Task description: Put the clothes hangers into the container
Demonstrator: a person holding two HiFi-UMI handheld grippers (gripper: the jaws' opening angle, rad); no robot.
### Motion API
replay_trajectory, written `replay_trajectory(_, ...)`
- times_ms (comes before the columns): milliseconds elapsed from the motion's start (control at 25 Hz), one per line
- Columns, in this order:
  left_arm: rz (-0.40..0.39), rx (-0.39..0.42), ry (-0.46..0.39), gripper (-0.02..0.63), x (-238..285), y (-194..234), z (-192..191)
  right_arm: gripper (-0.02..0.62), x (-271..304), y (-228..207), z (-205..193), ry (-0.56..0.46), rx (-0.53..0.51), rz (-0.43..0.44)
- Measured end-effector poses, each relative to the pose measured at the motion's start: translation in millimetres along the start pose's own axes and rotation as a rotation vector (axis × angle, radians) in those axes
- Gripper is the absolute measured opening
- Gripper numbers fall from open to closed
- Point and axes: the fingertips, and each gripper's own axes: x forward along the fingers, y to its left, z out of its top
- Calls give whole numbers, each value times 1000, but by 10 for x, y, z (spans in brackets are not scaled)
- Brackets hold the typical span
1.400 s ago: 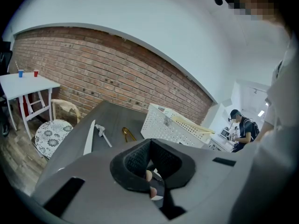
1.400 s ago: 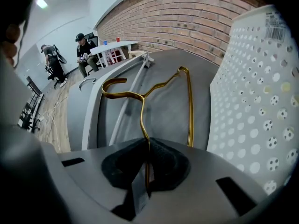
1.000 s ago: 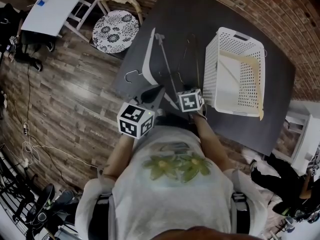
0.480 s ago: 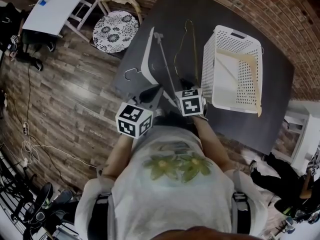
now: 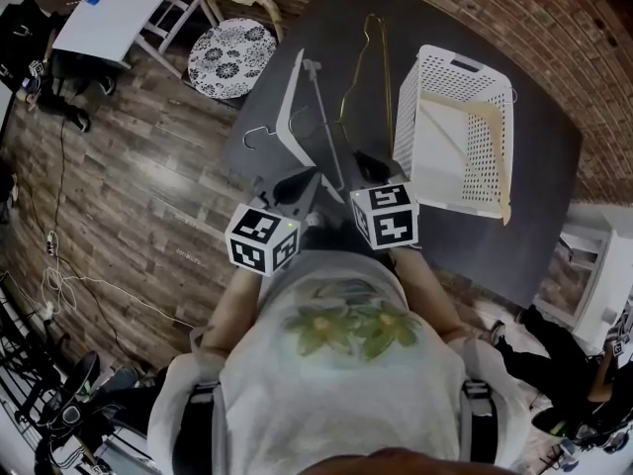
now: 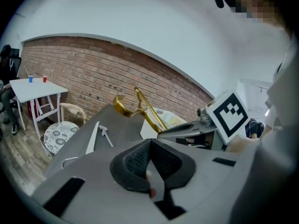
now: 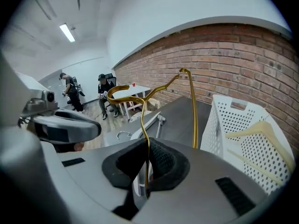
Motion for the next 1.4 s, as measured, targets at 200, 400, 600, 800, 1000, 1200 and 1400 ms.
replay_trajectory(200,16,4,-20,29,-51,-156,46,40,-356,33,171,-60,-28,17)
replay_trajectory(400,17,29,-61,29,-54,-351,181,40,-659,-60,235,-114,-51,2)
replay_trajectory(600,-5,47,-92,29,58,-643,287,40,-970,-269,179,-129,-79,-30)
replay_trajectory(800,-31,60,-99,29,180,-961,303,40,-1282,-519,94,-140,-93,-58)
replay_trajectory(1000,-52,67,-92,29,250,-1202,267,40,-1507,-713,-45,-138,-82,-90)
replay_trajectory(1200,-88,86,-86,29,367,-1435,267,40,-1649,-884,-197,-130,-71,-124)
replay_trajectory(1400,-120,107,-68,29,493,-1629,260,40,-1762,-1062,-329,-115,-61,-155)
